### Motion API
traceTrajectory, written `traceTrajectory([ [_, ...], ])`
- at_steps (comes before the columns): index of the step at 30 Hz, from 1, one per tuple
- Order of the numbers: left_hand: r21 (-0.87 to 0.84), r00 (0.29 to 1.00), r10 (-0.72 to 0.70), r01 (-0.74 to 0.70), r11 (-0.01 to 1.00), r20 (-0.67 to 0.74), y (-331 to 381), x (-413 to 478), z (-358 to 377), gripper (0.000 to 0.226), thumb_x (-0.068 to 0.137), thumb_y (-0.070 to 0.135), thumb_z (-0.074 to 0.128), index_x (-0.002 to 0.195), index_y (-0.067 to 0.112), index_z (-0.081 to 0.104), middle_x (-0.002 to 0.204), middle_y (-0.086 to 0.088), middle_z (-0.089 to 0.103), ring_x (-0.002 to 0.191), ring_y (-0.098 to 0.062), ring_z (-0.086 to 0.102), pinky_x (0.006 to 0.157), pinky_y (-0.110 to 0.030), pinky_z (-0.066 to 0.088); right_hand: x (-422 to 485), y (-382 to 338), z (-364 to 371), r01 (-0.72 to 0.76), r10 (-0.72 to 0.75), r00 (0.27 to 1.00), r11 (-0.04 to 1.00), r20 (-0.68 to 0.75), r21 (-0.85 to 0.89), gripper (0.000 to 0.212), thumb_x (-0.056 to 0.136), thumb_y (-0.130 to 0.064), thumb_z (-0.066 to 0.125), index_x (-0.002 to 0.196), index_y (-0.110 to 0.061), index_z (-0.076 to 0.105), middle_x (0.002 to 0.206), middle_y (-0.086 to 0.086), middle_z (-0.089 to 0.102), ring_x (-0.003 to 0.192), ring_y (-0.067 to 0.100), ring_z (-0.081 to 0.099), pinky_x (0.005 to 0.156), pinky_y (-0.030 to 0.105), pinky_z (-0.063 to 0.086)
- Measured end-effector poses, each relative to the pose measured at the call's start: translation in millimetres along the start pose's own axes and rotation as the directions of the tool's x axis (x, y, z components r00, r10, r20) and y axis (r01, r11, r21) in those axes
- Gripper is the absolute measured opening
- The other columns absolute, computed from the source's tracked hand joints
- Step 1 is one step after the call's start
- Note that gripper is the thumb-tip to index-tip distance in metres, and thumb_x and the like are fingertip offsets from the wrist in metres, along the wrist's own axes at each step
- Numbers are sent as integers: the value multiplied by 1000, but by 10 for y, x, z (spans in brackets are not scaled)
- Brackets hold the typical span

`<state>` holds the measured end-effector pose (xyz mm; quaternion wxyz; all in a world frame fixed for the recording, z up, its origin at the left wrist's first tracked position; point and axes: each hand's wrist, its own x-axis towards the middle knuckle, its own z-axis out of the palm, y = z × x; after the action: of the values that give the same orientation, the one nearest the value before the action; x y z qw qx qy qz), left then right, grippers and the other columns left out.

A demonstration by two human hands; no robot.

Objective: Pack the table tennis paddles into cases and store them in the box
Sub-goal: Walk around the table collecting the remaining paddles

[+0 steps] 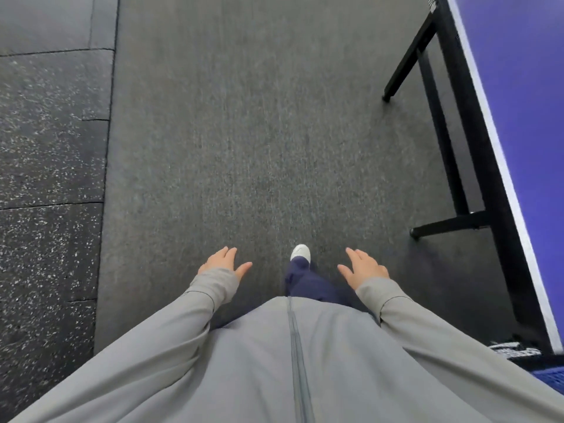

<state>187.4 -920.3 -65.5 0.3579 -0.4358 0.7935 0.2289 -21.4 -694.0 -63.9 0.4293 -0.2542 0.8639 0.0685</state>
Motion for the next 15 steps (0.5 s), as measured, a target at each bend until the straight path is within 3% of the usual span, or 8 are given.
traceTrajectory([
  [5, -104, 993, 91, -99, 990, -74, 691, 517, -673, 69, 91, 53, 44, 148, 21, 23, 158, 0, 16, 144, -21, 18, 116, -39, 21, 486, 341, -771, -67, 71, 997, 990, -24, 122, 58, 99, -43, 36, 149, -21, 19, 158, 2, 18, 144, 21, 19, 113, 42, 26],
  [10, -191, 990, 129, -138, 972, -62, 1065, 968, -1164, 68, 91, 47, 51, 147, 20, 26, 157, -2, 19, 144, -20, 20, 117, -37, 19, 831, 297, -1238, -69, 77, 997, 928, -8, 366, 58, 98, -39, 42, 149, -20, 22, 156, 3, 23, 141, 23, 28, 112, 36, 26],
  [15, -179, 992, 117, -123, 976, -43, 1138, 1587, -1690, 67, 90, 49, 50, 146, 20, 28, 156, -2, 23, 142, -20, 23, 116, -35, 21, 1341, -2, -1659, -56, 49, 998, 954, 29, 295, 58, 98, -42, 41, 149, -23, 22, 156, 1, 26, 140, 22, 30, 112, 40, 29],
])
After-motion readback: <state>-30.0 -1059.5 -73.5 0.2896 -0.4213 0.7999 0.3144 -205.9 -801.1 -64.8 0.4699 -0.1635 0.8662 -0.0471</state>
